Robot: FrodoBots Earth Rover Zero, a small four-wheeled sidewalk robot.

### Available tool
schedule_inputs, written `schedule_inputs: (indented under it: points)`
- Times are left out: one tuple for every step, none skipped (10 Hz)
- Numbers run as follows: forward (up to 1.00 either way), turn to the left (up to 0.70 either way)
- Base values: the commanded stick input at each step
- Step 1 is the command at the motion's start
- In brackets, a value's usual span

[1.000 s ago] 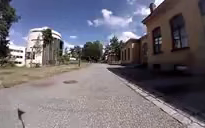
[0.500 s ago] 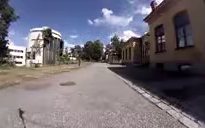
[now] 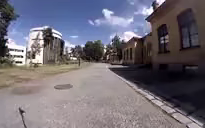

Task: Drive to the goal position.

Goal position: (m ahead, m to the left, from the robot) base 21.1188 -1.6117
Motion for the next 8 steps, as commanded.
schedule_inputs:
  points:
    - [0.85,0.00]
    - [0.85,0.00]
    - [0.85,0.00]
    - [0.85,0.00]
    - [0.85,0.00]
    - [0.85,0.00]
    - [0.85,0.00]
    - [0.85,0.00]
